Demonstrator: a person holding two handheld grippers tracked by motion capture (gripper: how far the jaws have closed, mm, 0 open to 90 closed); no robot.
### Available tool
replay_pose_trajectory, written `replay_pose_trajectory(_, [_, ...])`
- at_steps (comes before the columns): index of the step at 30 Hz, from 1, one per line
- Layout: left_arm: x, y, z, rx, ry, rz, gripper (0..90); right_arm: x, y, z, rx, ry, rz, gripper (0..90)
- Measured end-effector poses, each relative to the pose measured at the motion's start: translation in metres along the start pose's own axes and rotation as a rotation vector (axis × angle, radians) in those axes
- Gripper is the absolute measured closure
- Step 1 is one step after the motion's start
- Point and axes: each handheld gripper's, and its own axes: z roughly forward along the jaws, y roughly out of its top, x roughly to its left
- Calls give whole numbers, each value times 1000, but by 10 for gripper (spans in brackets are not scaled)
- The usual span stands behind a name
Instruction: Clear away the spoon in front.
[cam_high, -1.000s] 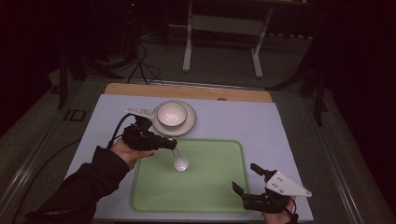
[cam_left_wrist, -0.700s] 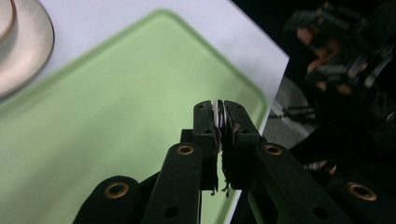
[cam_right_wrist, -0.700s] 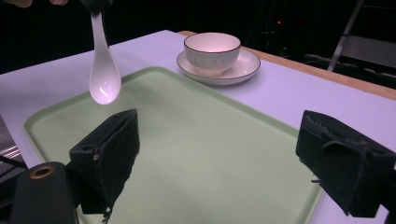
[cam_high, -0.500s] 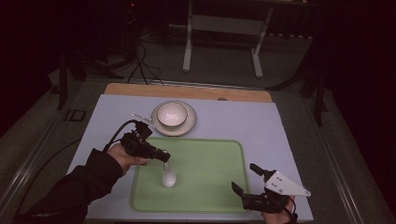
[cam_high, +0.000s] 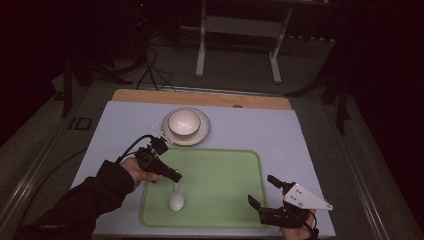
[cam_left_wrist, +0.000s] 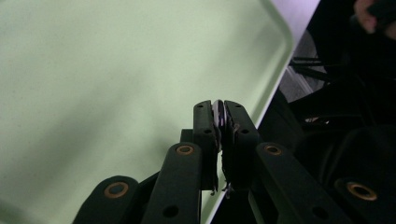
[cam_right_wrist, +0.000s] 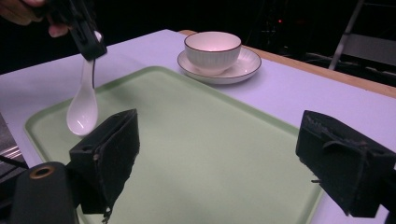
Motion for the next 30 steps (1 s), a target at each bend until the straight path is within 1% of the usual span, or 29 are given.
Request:
replay_pose_trajectory(2, [3,0,5,16,3,-9,840,0,0,0,1,-1,-2,132])
replay_pose_trajectory(3, [4,0,7,26,7,-4,839,0,0,0,2,-1,-3,132])
replay_pose_trajectory(4, [6,0,9,31,9,-6,839,0,0,0,2,-1,-3,132])
replay_pose_trajectory(5, [7,0,11,32,3,-19,839,0,0,0,2,-1,-2,132])
replay_pose_trajectory(6, [7,0,11,32,3,-19,839,0,0,0,2,-1,-2,132])
replay_pose_trajectory(7, [9,1,13,25,-3,-17,839,0,0,0,2,-2,-1,132])
replay_pose_trajectory(10, [12,4,15,-1,6,-18,834,0,0,0,3,-1,-1,132])
replay_pose_trajectory(15, [20,6,22,-67,1,-35,827,0,0,0,4,-2,-2,132])
replay_pose_trajectory(16, [22,6,23,-80,9,-42,823,0,0,0,5,-3,-2,132])
replay_pose_trajectory(19, [28,5,26,-104,-3,-63,818,0,0,0,6,-2,-3,132])
replay_pose_trajectory(21, [32,4,28,-116,1,-73,811,0,0,0,7,-1,-3,132])
replay_pose_trajectory(23, [37,3,31,-137,-12,-92,809,0,0,0,8,-1,-6,132])
replay_pose_trajectory(25, [43,2,34,-164,-12,-110,810,0,0,0,9,-1,-7,132])
replay_pose_trajectory(26, [45,2,35,-166,-9,-110,811,0,0,0,9,0,-6,132])
replay_pose_trajectory(30, [58,-1,39,-182,-16,-149,814,0,0,0,11,3,-8,132])
